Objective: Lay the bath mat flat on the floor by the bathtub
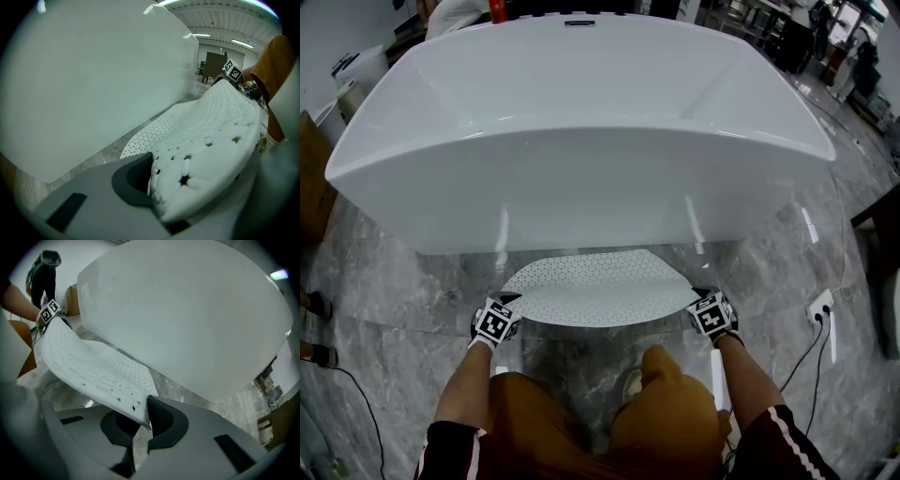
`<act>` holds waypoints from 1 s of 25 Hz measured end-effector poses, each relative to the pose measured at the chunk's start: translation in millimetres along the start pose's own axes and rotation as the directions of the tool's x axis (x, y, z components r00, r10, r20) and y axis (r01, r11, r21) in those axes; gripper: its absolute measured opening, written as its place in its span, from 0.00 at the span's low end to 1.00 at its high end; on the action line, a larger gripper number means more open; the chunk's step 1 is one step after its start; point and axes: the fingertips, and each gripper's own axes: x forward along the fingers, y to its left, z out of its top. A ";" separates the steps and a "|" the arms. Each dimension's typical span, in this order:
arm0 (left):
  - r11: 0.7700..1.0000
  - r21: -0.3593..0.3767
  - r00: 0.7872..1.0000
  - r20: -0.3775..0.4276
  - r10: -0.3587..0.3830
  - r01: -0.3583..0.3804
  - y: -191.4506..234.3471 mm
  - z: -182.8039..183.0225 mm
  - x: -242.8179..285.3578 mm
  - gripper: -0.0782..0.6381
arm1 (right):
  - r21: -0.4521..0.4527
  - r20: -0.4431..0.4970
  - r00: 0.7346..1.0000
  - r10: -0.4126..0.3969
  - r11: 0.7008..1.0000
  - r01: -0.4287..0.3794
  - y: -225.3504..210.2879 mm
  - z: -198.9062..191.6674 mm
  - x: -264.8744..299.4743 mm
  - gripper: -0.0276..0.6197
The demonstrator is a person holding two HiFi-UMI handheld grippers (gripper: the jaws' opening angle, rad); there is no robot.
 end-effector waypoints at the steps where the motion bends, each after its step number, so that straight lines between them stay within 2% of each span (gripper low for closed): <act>1: 1.000 -0.004 1.000 -0.005 -0.005 0.005 -2.6 -2.4 0.0 0.15 | -0.010 0.010 1.000 -0.023 1.000 0.023 -2.8 3.3 0.5 0.09; 6: 0.999 -0.050 0.999 -0.032 -0.009 0.007 -11.1 -21.6 4.9 0.15 | -0.030 0.118 0.982 -0.150 0.988 0.154 -20.6 46.7 -12.1 0.09; 10: 0.995 -0.102 0.998 -0.053 0.016 -0.021 -11.9 -31.3 7.5 0.15 | -0.093 0.240 0.957 -0.164 0.977 0.191 -18.8 96.5 -30.7 0.09; 12: 0.995 -0.096 0.998 -0.062 0.016 -0.022 -15.3 -32.7 10.7 0.15 | -0.106 0.259 0.953 -0.156 0.976 0.188 -16.5 102.7 -33.2 0.09; 18: 0.999 -0.031 0.996 -0.082 0.023 -0.026 -11.3 -25.9 16.3 0.15 | -0.065 0.144 0.981 -0.127 0.988 0.138 -17.0 47.1 -9.9 0.09; 21: 0.998 0.033 0.993 -0.101 0.056 -0.052 2.4 -21.0 25.8 0.15 | -0.027 0.098 0.989 -0.112 0.993 0.116 -13.7 19.2 1.4 0.09; 25: 0.984 0.135 0.990 -0.063 0.124 -0.114 33.6 21.1 26.0 0.15 | 0.031 0.050 0.995 -0.091 0.996 0.089 -7.8 -4.9 10.2 0.09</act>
